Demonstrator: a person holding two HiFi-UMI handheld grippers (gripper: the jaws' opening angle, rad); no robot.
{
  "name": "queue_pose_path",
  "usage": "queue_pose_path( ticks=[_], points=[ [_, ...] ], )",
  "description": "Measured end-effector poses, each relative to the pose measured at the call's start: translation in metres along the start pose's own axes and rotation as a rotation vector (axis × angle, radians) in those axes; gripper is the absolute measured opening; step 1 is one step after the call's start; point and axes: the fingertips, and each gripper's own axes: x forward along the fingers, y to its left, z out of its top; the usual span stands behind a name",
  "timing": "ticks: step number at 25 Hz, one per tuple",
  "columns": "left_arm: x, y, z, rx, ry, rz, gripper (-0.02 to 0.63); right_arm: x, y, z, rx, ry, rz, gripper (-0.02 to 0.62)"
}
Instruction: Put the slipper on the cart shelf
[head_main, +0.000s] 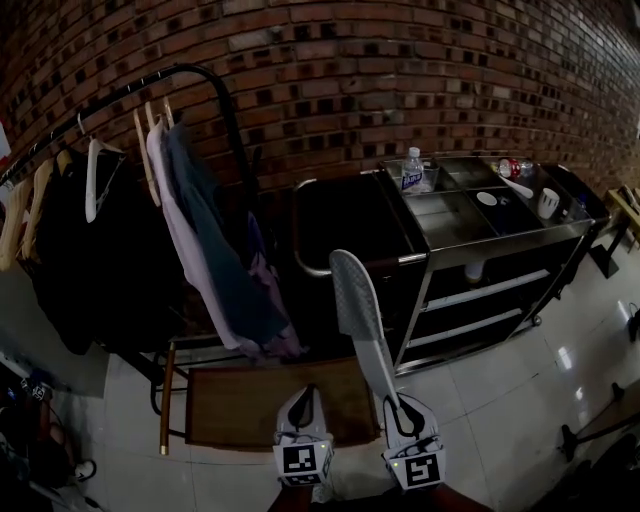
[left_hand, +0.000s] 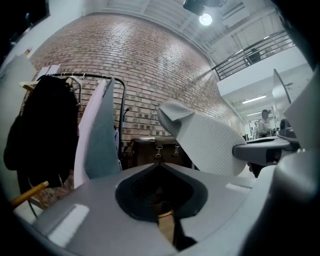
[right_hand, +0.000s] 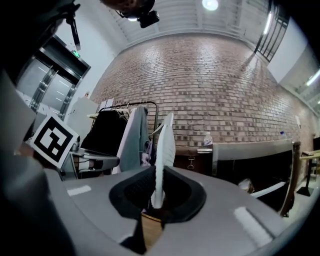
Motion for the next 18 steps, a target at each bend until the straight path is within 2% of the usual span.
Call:
queue_pose_path(
  ticks=[9, 16, 18],
  points=[
    [0.054, -0.105, 0.006, -0.003, -0.009, 0.021, 0.012, -0.038, -0.102, -0.034, -0.022, 0.075, 0.059, 0.038],
    [0.086, -0.163, 0.020, -0.012, -0.029, 0.090, 0.012, -0.063, -0.166, -0.061, 0.003, 0.116, 0.115, 0.038],
    [0.091, -0.176, 0.011, -0.013, -0.019, 0.096, 0.012, -0.072, -0.181, -0.070, 0.008, 0.140, 0.118, 0.038]
  ],
)
